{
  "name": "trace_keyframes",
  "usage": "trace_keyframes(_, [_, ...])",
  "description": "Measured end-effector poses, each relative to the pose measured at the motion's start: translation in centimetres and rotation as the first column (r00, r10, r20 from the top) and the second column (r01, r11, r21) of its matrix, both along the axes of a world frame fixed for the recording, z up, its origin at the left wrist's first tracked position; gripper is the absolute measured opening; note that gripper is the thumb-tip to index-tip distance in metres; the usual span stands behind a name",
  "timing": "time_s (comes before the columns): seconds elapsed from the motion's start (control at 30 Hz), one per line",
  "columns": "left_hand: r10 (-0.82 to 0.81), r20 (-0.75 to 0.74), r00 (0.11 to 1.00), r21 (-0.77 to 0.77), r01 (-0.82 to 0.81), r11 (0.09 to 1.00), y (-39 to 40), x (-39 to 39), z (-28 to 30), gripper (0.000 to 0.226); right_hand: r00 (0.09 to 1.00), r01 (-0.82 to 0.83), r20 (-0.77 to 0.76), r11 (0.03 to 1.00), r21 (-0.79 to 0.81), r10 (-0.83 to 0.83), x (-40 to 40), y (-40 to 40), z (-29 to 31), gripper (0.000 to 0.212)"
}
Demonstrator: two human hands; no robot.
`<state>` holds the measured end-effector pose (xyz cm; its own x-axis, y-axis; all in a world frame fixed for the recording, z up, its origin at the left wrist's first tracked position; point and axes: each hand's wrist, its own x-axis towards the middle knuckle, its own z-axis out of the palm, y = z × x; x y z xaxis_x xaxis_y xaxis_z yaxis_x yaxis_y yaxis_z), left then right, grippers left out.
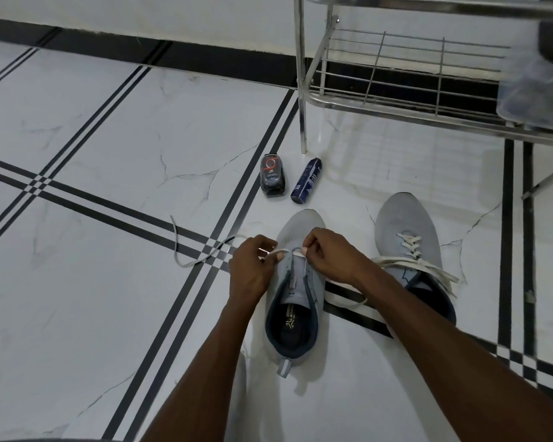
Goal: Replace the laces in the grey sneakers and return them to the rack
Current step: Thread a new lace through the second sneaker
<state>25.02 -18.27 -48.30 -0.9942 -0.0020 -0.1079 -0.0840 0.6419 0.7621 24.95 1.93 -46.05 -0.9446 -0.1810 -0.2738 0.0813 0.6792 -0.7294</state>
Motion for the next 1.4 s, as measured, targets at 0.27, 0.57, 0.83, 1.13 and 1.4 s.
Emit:
trace_keyframes(0.27, [-0.064,-0.005,0.998,-0.192,0.062,0.98,-0.3,-0.3,0.4,0.017,0.999,0.054,0.004,0.997,0.051,-0.054,-0.2,-0.2,-0.1,0.009])
trace_keyframes(0.57, [-0.062,-0.097,0.993,-0.243,0.036,0.969,0.2,-0.3,1.5,0.035,0.997,0.051,0.05,0.998,-0.02,-0.05,-0.4,0.1,0.1,0.009])
trace_keyframes(0.83, [-0.066,-0.016,0.998,-0.019,0.066,0.998,0.5,-1.1,2.8,0.035,0.972,0.09,0.218,0.996,-0.013,-0.086,-1.5,1.6,3.4,0.017])
trace_keyframes(1.13, [-0.109,0.076,0.991,0.216,0.091,0.972,3.6,-4.2,5.1,0.008,0.922,0.331,0.32,0.874,-0.355,-0.218,-3.0,4.5,8.3,0.02])
trace_keyframes(1.4, [-0.387,0.028,0.921,0.045,0.386,0.921,2.9,-4.7,6.4,0.053,0.931,0.279,0.328,0.889,-0.363,-0.158,-2.6,3.7,8.1,0.023])
